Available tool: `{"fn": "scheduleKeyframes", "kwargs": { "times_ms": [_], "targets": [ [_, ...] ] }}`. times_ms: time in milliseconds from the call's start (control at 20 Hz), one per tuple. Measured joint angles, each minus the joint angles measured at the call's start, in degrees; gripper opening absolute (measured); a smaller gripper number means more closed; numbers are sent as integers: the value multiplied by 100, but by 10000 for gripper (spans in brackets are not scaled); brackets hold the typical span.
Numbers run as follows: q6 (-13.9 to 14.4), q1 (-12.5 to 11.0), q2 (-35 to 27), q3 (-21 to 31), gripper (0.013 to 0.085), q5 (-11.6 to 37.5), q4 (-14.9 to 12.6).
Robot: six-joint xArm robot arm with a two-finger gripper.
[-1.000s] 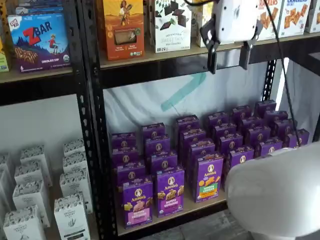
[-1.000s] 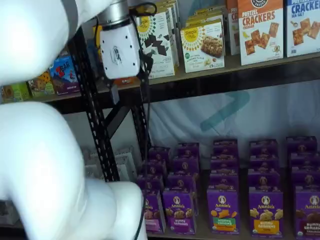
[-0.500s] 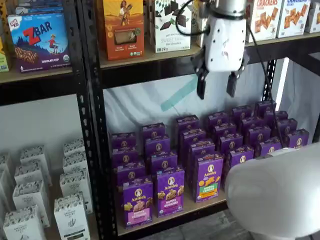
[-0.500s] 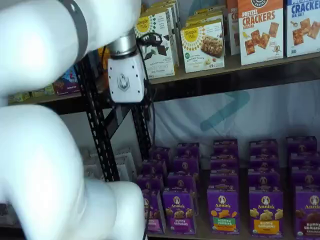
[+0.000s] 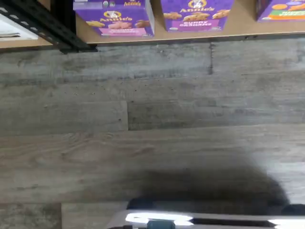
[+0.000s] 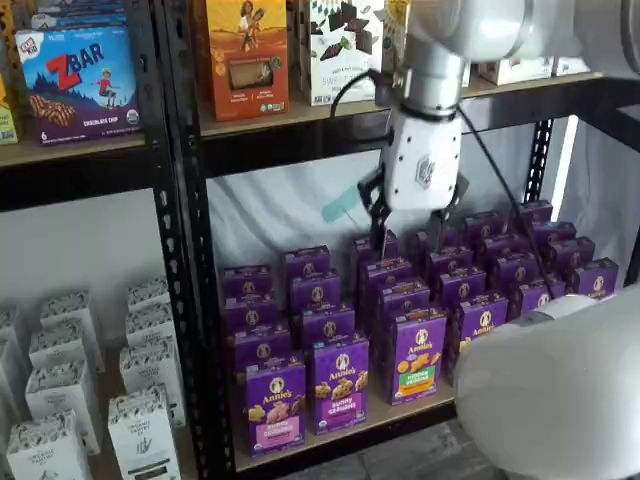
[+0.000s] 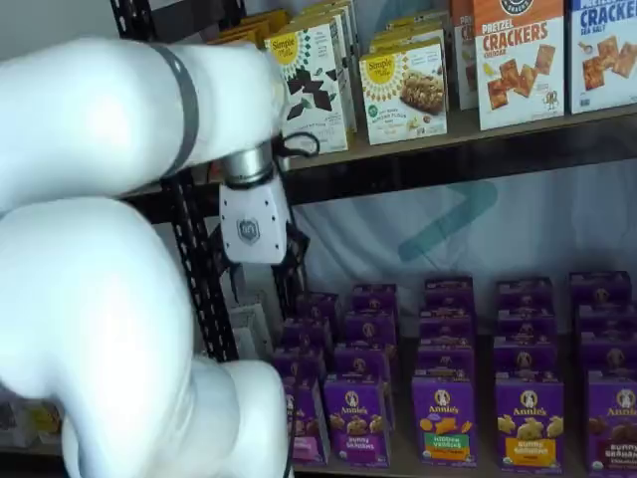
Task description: Pick up the purple box with a pink patch in the middle, on the bottom shelf, the first box from the left
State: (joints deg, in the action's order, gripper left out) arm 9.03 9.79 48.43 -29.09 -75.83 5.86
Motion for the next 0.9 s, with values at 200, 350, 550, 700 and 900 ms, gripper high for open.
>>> {"fn": "scheduleKeyframes", "kwargs": {
  "times_ms": [200,350,550,700,900],
  "targets": [
    [142,244,-261,543,850,887,58],
    [235,384,-463,901,850,1651,4],
    [453,505,-1065,1056,850,2281,-250],
    [440,503,-1411,1161,850,2741,-272],
    [337,421,-1850,1240,850,3265,-267]
  ]
}}
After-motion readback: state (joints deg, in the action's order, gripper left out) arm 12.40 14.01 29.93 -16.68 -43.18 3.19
